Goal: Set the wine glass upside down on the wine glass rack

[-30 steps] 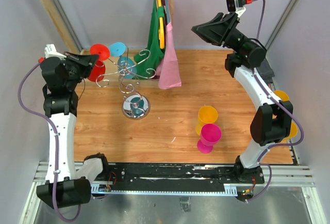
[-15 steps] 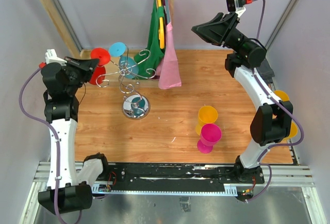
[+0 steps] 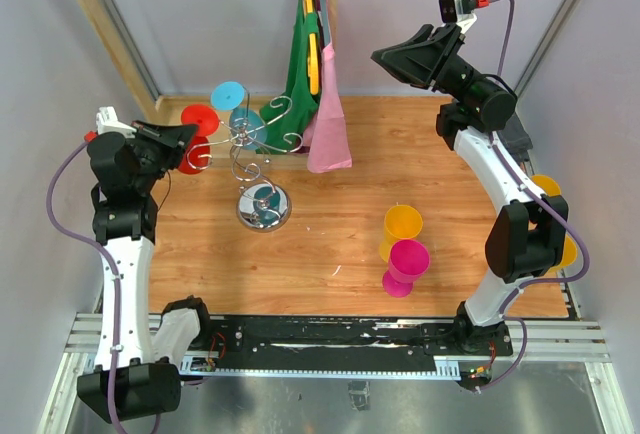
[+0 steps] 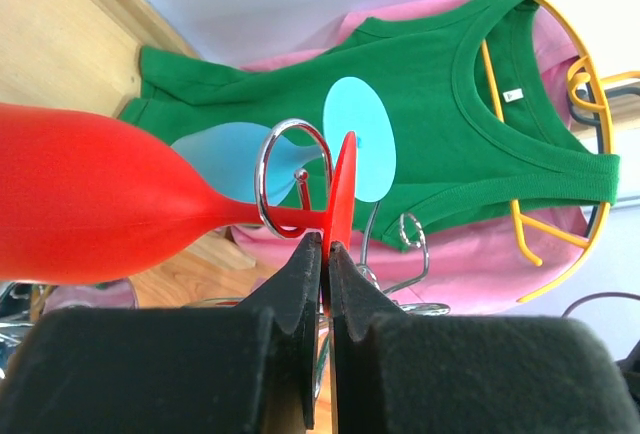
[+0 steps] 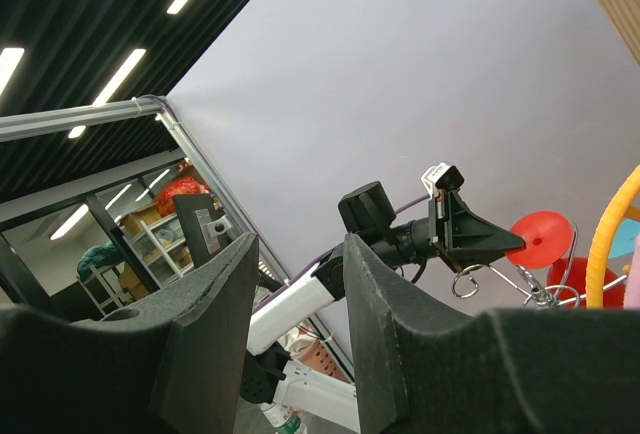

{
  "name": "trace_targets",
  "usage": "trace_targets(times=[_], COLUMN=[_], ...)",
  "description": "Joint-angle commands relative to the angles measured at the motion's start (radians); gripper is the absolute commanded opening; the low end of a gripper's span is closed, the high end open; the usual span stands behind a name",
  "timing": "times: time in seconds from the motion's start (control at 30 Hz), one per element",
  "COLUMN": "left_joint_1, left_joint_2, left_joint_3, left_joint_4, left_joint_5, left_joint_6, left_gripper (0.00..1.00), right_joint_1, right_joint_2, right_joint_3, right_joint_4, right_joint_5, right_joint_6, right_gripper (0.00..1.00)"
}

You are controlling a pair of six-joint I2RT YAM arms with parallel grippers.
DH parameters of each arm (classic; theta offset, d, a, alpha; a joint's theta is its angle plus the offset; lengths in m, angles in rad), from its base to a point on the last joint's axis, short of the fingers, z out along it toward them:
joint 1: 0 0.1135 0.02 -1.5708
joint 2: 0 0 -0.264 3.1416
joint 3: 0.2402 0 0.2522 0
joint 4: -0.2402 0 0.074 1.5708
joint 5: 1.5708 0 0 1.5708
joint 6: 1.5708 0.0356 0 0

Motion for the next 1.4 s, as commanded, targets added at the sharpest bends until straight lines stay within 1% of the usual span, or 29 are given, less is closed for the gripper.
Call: trace_targets(times=[0.0, 0.07, 0.2, 0.33, 0.7, 0.8, 0.93, 1.17, 1.37], left_joint_1=[0.005, 0.006, 0.005, 0.005, 0.005, 0.006, 0.005, 0.005, 0.005], left_joint_2=[-0.021, -0.023, -0.025, -0.027, -0.063, -0.075, -0.095, -0.109, -0.104], left_joint_3=[-0.012, -0.011, -0.013, -0.018, -0.031, -0.032, -0.023, -0.029, -0.001], left_joint_4=[0.041, 0.035, 0.027, 0.015, -0.006, -0.006, -0.039, -0.088, -0.143], left_joint_5=[0.032, 0.033, 0.038, 0.052, 0.055, 0.069, 0.051, 0.023, -0.039], left_joint_6=[0.004, 0.012, 0.02, 0.021, 0.032, 0.034, 0.046, 0.078, 0.107], left_gripper=[0.09, 0.1, 0.2, 0.25, 0.28, 0.37, 0.38, 0.47, 0.49], right_joint_1=[-0.013, -0.013, -0.012, -0.011, -0.011, -0.011, -0.009, 0.009, 0.018], right_joint_2=[-0.019, -0.021, -0.028, -0.032, -0.044, -0.052, -0.062, -0.085, -0.101], right_joint_3=[0.008, 0.007, 0.002, 0.0, -0.013, -0.016, -0.014, -0.02, -0.027], right_joint_4=[0.045, 0.044, 0.039, 0.037, 0.021, -0.007, -0.048, -0.104, -0.124], right_joint_5=[-0.015, -0.015, -0.017, -0.018, -0.026, -0.037, -0.047, -0.059, -0.061], right_joint_6=[0.005, 0.004, -0.001, -0.001, -0.01, -0.029, -0.051, -0.094, -0.113], right_gripper=[0.41, 0.41, 0.41, 0.41, 0.41, 0.41, 0.42, 0.42, 0.42])
